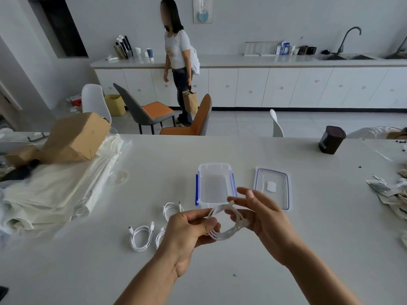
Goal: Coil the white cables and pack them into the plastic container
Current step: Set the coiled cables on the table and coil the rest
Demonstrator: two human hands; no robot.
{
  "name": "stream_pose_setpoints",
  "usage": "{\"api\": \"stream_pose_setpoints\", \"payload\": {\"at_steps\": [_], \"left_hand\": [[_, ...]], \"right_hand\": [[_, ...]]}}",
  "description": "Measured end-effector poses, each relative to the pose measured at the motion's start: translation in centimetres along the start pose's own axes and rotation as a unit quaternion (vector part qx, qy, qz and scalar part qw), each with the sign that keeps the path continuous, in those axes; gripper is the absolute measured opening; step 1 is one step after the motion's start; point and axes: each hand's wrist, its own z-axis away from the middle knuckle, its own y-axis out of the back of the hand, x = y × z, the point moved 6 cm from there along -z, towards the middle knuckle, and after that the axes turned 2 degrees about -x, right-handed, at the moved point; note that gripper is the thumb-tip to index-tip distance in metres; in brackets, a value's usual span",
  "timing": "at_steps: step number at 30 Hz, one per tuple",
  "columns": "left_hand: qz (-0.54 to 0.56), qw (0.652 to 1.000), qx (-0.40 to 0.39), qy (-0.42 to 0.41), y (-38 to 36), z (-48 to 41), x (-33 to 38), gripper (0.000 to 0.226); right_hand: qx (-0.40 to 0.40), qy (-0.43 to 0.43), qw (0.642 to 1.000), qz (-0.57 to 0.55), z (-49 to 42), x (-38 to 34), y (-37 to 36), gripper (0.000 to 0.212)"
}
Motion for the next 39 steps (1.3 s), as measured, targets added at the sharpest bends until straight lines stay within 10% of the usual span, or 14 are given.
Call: {"api": "stream_pose_setpoints", "payload": {"at_steps": [5, 8, 13, 22, 39], "left_hand": [[0.088, 0.996, 0.023, -0.013, 0.8, -0.3, -0.5, 0.023], [0.119, 0.992, 0.047, -0.024, 1.3, -0.3, -1.3, 0.023], [0.115, 0.991, 0.069, -0.01, 2.0, 0.3, -3.4, 0.024], [0.054, 0.992, 0.061, 0.1, 4.6, 1.2, -5.5, 0.02], [-0.152, 0.977, 0.15, 0.01, 8.9, -1.0, -7.4, 0.011]], "right_hand": [[0.005, -0.086, 0.984, -0.155, 0.5, 3.8, 0.1, 0.074], [-0.042, -0.092, 0.98, -0.171, 1.8, 5.4, -1.4, 0.053], [0.015, -0.063, 0.996, -0.062, 1.6, 6.6, -2.3, 0.018], [0.01, -0.085, 0.993, 0.079, 0.2, 8.2, -3.0, 0.015], [-0.004, -0.139, 0.974, 0.179, -2.4, 11.5, -4.1, 0.012]]}}
